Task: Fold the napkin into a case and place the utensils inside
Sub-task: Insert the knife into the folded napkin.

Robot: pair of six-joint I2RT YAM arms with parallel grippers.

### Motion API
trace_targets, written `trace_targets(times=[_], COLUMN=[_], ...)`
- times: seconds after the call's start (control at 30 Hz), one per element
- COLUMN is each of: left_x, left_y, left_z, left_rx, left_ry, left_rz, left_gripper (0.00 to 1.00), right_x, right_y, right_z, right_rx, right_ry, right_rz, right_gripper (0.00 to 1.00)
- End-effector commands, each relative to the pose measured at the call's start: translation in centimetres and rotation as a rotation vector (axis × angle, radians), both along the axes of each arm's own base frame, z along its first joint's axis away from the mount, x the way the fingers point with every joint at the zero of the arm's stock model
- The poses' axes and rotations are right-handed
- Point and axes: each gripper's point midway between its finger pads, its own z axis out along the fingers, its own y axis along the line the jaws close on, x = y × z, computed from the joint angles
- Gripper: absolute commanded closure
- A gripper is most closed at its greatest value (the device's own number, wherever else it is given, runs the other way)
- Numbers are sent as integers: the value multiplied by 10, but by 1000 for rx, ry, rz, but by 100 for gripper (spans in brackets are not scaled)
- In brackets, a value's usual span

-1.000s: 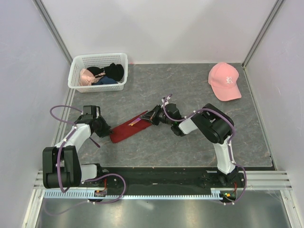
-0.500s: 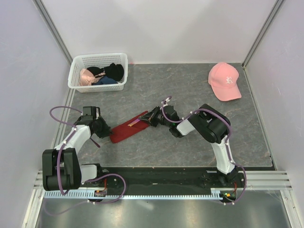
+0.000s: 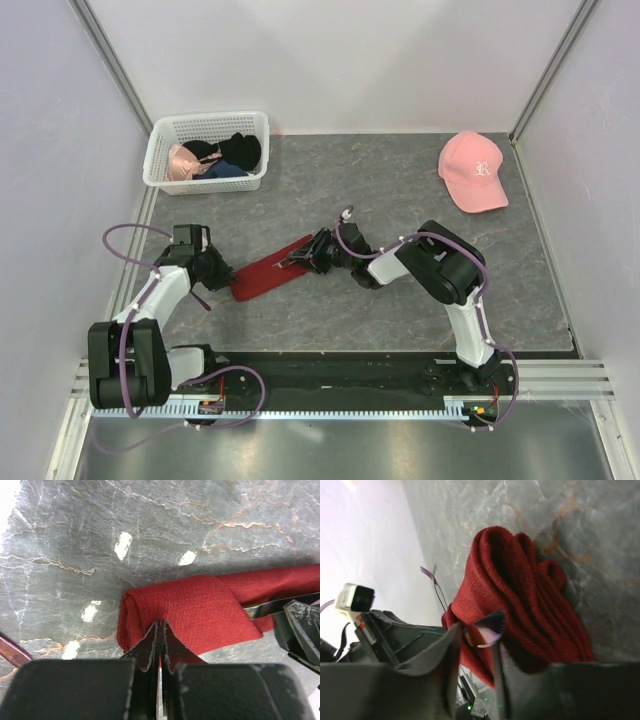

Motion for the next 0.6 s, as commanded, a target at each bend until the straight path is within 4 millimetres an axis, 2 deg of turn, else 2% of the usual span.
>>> trace_targets(times=[0.0,0.03,0.1,0.13,0.17,0.23,0.3,0.47,0.57], left_x=[5,6,6,6,6,5,5,6,9], left_y=[-2,-2,-2,-1,-1,-2,-1,-1,-1], left_z=[17,19,23,24,24,24,25,33,41], left_rx=[-20,-18,-14,-14,-15,-14,-15,-14,-13], left_ry=[-56,-67,-76,-77,-75,-75,-76,-91,-115], left_rz=[2,2,4,6,9,10,10,16,16], left_gripper=[98,98,98,98,98,98,98,98,98], right_x=[0,3,0,3,-2,-1,-7,-13,-11], right_y=[4,5,1,4,2,3,-3,-8,-9], right_z=[36,40,36,43,36,40,32,26,31], right_rx=[-40,-47,-97,-103,-151,-179,-237,-293,-317], right_ry=[-52,-56,-31,-35,-10,2,50,101,84], right_rz=[37,39,55,60,79,91,108,120,130], right_gripper=[54,52,47,45,44,40,37,32,31])
